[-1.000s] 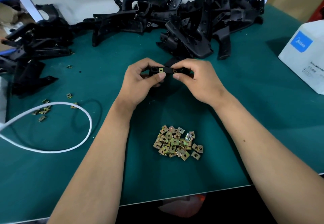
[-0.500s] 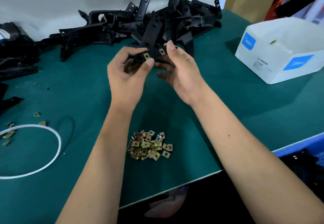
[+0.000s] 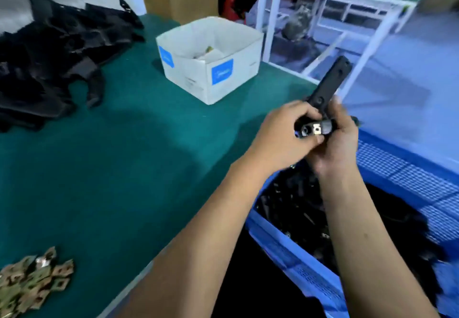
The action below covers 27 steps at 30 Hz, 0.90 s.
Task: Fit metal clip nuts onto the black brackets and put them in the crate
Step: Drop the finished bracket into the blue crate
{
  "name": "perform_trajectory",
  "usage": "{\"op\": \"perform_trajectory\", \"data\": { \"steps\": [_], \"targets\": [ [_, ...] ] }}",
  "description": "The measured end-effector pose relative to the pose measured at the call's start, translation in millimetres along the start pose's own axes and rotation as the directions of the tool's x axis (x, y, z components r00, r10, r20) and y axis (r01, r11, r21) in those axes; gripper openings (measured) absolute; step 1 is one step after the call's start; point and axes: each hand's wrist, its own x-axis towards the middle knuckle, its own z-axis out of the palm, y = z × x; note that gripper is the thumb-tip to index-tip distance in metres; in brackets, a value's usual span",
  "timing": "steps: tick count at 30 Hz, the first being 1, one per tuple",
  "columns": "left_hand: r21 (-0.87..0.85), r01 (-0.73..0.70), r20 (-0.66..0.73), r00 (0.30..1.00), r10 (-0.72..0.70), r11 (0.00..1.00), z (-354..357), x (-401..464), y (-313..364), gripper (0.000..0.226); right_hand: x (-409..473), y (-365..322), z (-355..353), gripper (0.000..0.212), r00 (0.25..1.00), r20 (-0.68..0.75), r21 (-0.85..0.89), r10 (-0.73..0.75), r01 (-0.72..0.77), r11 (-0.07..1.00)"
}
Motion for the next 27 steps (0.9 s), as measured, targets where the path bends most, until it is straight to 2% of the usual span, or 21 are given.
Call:
{"op": "perform_trajectory", "data": {
  "steps": [2, 4, 6, 8, 10, 12, 14, 18, 20, 23, 25, 27],
  "targets": [
    [0.086, 0.071, 0.195, 0.977, -0.087, 0.994, 46, 0, -13, 0.038, -2, -10, -63, 0.025, 0.973, -0.232, -0.126, 0.016, -0.047, 0.991],
    [0.206, 0.126, 0.383, 0.902, -0.199, 0.970, 87, -9, -31, 0.044, -7, -14, -130, 0.018, 0.848, -0.528, -0.348, -0.046, -0.167, 0.922],
    [0.273, 0.189, 0.477, 0.825, -0.304, 0.943, 118, -23, -52, 0.045, -14, -11, -190, 0.031, 0.698, -0.708, -0.461, -0.103, -0.348, 0.816],
    [0.305, 0.256, 0.496, 0.780, -0.383, 0.917, 137, -38, -70, 0.039, -22, -8, -234, 0.036, 0.607, -0.780, -0.531, -0.153, -0.513, 0.674],
    [0.353, 0.284, 0.488, 0.757, -0.434, 0.891, 146, -48, -83, 0.033, -26, -4, -261, 0.035, 0.598, -0.788, -0.573, -0.143, -0.629, 0.526],
    [0.358, 0.293, 0.467, 0.766, -0.442, 0.887, 148, -49, -86, 0.026, -26, -5, -271, 0.040, 0.589, -0.796, -0.571, -0.142, -0.652, 0.498],
    [0.296, 0.307, 0.419, 0.809, -0.411, 0.905, 144, -42, -80, 0.020, -22, -8, -270, 0.046, 0.568, -0.790, -0.606, -0.230, -0.664, 0.439],
    [0.122, 0.273, 0.209, 0.933, -0.293, 0.954, 122, -8, -44, 0.017, -9, -17, -233, 0.033, 0.617, -0.662, -0.749, -0.425, -0.532, 0.394],
    [0.062, 0.211, 0.093, 0.972, -0.216, 0.975, 106, 12, -22, 0.017, -2, -21, -197, 0.024, 0.668, -0.534, -0.846, -0.519, -0.426, 0.321],
    [-0.019, 0.107, -0.068, 0.992, -0.108, 0.994, 65, 28, 4, 0.017, 5, -17, -125, 0.016, 0.735, -0.202, -0.978, -0.647, -0.120, 0.169],
    [-0.049, 0.065, -0.166, 0.983, -0.072, 0.997, 31, 31, 15, 0.018, 6, -10, -73, 0.014, 0.725, 0.026, -0.993, -0.688, 0.099, 0.067],
    [-0.049, 0.081, -0.277, 0.957, -0.091, 0.996, -13, 25, 16, 0.020, 6, 10, -16, 0.013, 0.728, 0.209, -0.959, -0.653, 0.283, 0.008]
  ]
}}
